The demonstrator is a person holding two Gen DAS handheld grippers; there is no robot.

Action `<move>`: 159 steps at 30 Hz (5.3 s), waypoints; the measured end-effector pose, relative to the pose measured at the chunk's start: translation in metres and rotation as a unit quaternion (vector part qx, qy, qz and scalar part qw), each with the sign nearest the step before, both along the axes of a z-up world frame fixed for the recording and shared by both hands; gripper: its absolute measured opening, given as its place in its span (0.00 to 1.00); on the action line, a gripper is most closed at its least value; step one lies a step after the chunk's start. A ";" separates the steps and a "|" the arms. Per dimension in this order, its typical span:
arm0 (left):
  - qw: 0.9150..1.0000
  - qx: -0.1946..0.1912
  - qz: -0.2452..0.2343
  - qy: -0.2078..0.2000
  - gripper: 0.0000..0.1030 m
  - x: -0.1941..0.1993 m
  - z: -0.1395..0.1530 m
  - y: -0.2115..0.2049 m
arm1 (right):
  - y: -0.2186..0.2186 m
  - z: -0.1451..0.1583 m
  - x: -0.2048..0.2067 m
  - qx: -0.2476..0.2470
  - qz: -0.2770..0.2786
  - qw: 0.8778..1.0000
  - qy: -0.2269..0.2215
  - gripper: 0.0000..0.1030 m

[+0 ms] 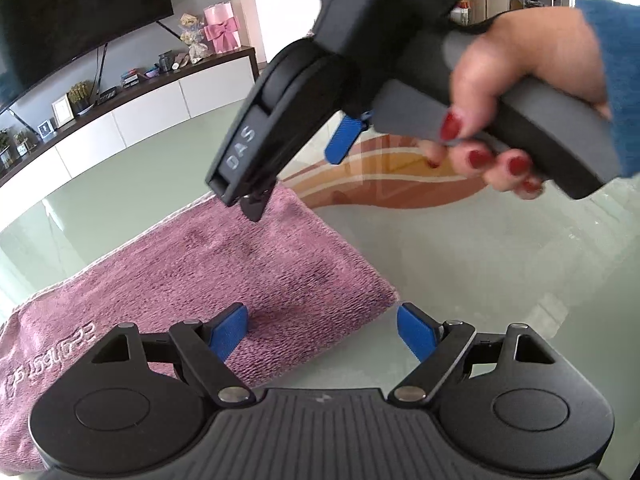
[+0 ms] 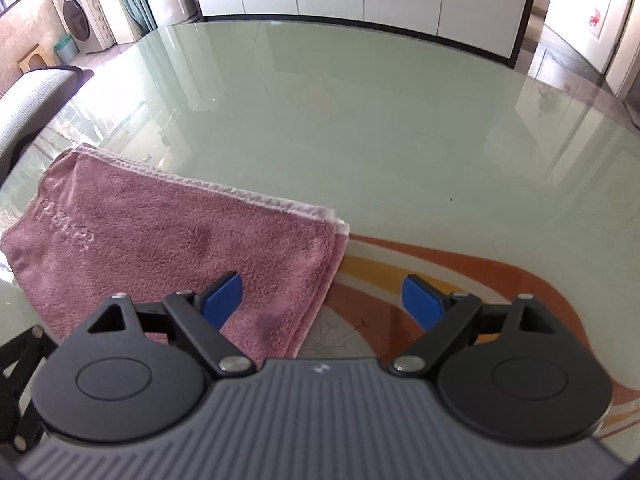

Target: Fold towel

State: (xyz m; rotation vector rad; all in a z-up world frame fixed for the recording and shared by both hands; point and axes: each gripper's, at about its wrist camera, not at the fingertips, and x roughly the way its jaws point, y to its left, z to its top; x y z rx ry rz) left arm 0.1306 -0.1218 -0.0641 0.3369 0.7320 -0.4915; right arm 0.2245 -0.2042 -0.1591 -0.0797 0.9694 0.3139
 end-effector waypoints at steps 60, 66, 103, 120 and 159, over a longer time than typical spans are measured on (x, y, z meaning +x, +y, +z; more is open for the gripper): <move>1.000 0.016 -0.019 -0.010 0.26 0.005 0.000 -0.010 | -0.012 -0.005 0.015 0.103 0.001 0.994 0.020 0.35; 1.000 0.008 -0.016 -0.010 0.24 0.007 -0.001 -0.007 | -0.019 -0.007 0.016 0.119 -0.004 0.993 0.026 0.20; 0.993 0.015 -0.120 0.006 0.50 -0.050 -0.006 0.020 | -0.038 -0.001 -0.056 0.110 -0.018 0.994 0.013 0.37; 0.997 -0.005 -0.071 0.037 0.19 -0.034 0.012 0.020 | -0.059 -0.009 -0.061 0.216 -0.049 0.975 0.030 0.12; 0.980 -0.197 0.028 0.017 0.18 -0.046 0.094 0.117 | 0.018 0.081 -0.060 0.259 -0.085 0.962 -0.014 0.12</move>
